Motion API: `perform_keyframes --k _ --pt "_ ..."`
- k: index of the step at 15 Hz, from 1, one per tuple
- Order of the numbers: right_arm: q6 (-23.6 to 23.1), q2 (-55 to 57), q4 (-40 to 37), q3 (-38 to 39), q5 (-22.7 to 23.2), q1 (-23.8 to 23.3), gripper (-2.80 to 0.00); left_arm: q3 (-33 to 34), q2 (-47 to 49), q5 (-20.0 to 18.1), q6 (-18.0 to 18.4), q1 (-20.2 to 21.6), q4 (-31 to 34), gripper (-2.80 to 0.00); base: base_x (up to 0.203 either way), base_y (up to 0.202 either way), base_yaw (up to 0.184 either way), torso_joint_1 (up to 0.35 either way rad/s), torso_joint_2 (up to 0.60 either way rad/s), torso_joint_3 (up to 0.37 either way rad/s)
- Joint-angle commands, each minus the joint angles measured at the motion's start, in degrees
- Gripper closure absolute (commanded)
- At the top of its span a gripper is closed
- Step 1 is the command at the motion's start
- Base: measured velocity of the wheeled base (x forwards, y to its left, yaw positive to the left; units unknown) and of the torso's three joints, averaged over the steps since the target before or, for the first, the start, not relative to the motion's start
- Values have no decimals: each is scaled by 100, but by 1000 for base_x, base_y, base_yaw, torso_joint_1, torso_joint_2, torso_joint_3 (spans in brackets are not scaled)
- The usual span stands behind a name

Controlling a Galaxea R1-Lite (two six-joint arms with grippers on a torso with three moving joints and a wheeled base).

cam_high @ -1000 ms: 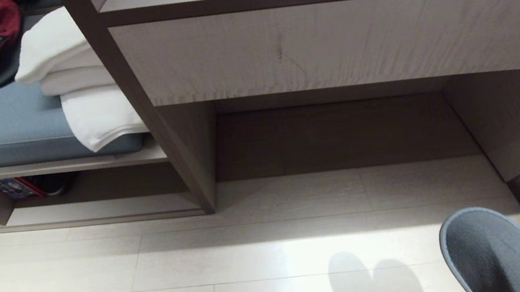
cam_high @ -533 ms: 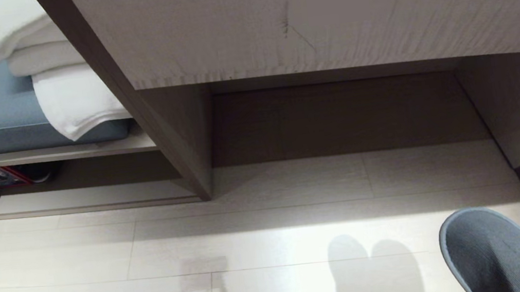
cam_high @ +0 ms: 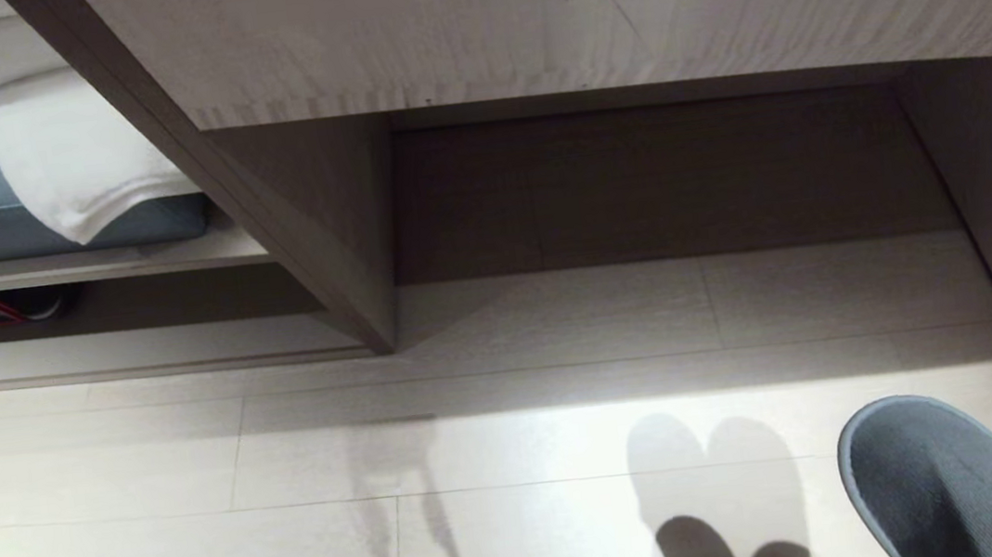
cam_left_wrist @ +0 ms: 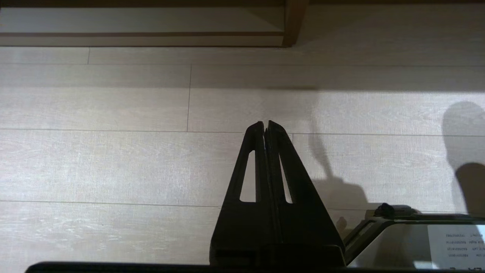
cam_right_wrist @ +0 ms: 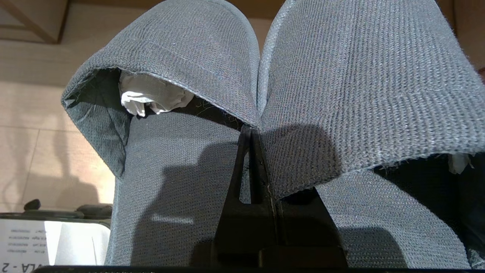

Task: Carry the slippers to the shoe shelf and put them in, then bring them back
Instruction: Place the slippers on the floor

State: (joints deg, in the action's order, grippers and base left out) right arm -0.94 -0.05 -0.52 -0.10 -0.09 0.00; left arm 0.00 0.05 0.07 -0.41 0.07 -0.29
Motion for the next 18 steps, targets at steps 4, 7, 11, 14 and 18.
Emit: perform_keyframes --k 4,7,11,14,18 --pt "-3 5 -1 1 0 0 0 0 4 1 -3 1 -6 0 0 0 0 2 2 -198" --pt "-3 5 -1 1 0 1 0 0 4 1 -3 1 -6 0 0 0 0 2 1 -197" --pt "-3 5 -1 1 0 0 0 0 4 1 -3 1 -6 0 0 0 0 1 3 -194" --pt "-3 5 -1 1 0 1 0 0 4 1 -3 1 -6 0 0 0 0 4 1 -195" --pt "-3 5 -1 1 0 0 0 0 4 1 -3 1 1 0 0 0 0 3 2 -198"
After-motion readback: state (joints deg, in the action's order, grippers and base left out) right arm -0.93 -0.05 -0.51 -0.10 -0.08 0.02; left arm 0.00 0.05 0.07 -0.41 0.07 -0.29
